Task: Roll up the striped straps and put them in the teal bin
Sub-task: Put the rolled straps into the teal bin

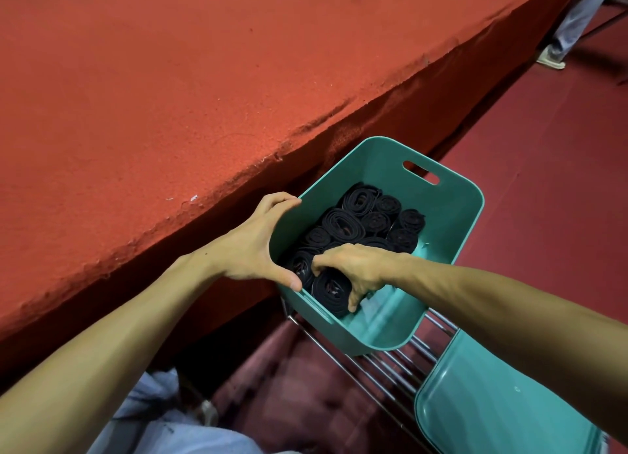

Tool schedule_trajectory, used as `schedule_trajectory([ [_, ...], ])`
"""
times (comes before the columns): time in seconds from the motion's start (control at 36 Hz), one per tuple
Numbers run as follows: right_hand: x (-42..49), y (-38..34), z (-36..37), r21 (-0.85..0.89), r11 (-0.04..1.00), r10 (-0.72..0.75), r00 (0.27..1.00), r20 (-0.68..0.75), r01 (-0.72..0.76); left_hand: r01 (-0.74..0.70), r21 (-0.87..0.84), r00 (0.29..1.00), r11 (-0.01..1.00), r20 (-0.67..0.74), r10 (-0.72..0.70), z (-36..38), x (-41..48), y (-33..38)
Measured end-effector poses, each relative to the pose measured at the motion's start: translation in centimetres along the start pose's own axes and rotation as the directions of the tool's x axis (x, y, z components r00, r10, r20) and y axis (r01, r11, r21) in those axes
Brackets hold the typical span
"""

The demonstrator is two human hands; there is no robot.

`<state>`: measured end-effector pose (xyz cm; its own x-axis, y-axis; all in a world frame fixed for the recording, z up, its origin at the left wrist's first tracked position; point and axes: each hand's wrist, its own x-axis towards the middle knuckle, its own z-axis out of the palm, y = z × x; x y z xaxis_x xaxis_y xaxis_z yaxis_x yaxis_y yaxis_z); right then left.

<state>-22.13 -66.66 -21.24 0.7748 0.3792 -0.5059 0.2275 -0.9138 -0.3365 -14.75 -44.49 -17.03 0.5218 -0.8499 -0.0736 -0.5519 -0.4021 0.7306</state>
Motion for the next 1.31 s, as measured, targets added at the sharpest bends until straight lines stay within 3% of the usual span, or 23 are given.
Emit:
schedule_trajectory([
  [0.36, -1.2, 0.1, -0.2, 0.082, 0.997, 0.005, 1.0, 0.012, -0.006, 0.055, 0.076, 0.998, 0.996, 0.039, -0.058, -0.4, -0.2, 0.7],
  [0.5, -2.7, 0.3, -1.2, 0.137, 0.99, 0.044, 0.994, -0.104, -0.029, 0.068, 0.269, 0.987, 0.961, 0.119, -0.103, -1.1, 0.0, 1.7],
  [0.64, -6.1, 0.2, -2.7, 0.139, 0.984, 0.139, 0.962, -0.237, -0.108, 0.072, 0.514, 0.964, 0.855, 0.185, -0.192, -2.0, 0.9, 4.1],
  [0.72, -8.7, 0.2, -3.7, 0.187, 0.97, 0.211, 0.926, -0.312, -0.158, 0.024, 0.58, 0.97, 0.814, 0.184, -0.16, -2.0, 2.1, 6.5],
  [0.89, -15.0, 0.9, -4.9, 0.267, 0.939, 0.317, 0.839, -0.443, -0.215, -0.13, 0.528, 0.975, 0.839, 0.221, 0.013, 0.4, 6.1, 11.9],
  [1.14, -25.4, 3.7, -0.5, 0.461, 0.846, 0.519, 0.608, -0.601, -0.266, -0.32, 0.453, 0.931, 0.832, 0.315, 0.187, 8.6, 9.8, 19.8],
  [1.19, -27.3, 4.7, 1.6, 0.533, 0.798, 0.589, 0.557, -0.586, -0.284, -0.342, 0.435, 0.919, 0.833, 0.341, 0.199, 10.6, 10.2, 20.9],
  [1.31, -29.8, 6.3, 6.9, 0.631, 0.664, 0.731, 0.525, -0.436, -0.4, -0.309, 0.405, 0.901, 0.86, 0.413, 0.129, 14.9, 11.3, 21.8],
])
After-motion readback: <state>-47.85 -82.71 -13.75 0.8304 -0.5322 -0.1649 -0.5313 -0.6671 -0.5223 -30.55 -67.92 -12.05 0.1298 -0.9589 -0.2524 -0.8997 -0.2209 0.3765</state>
